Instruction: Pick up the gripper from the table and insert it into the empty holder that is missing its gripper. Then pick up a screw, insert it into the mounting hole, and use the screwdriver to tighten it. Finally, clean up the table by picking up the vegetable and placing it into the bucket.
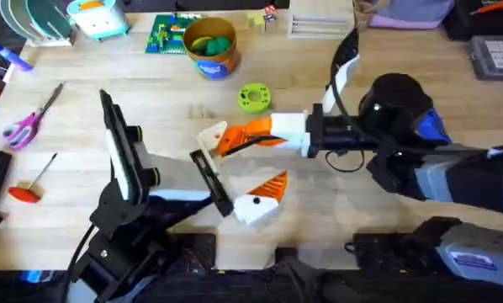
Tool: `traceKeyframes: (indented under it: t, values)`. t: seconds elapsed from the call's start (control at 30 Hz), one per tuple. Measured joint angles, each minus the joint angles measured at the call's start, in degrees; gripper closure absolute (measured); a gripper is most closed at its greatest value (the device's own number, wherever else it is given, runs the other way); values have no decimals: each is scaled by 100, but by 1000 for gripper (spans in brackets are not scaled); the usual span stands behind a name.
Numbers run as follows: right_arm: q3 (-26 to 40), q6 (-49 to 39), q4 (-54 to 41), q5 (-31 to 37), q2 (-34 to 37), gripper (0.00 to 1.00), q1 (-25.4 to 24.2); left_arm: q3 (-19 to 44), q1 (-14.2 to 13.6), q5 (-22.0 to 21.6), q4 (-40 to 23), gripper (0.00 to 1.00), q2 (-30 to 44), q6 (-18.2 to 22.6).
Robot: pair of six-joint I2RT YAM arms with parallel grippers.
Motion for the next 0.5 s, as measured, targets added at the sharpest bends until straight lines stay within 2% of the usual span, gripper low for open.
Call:
traceKeyframes:
  t: [0.17,0.5]
  values:
    - [334,13,-2,35,399,974,189,1,3,159,1,8,0,-2]
    - [912,13,6,-179,1059,974,206,1,114,-185,-10,8,0,-46]
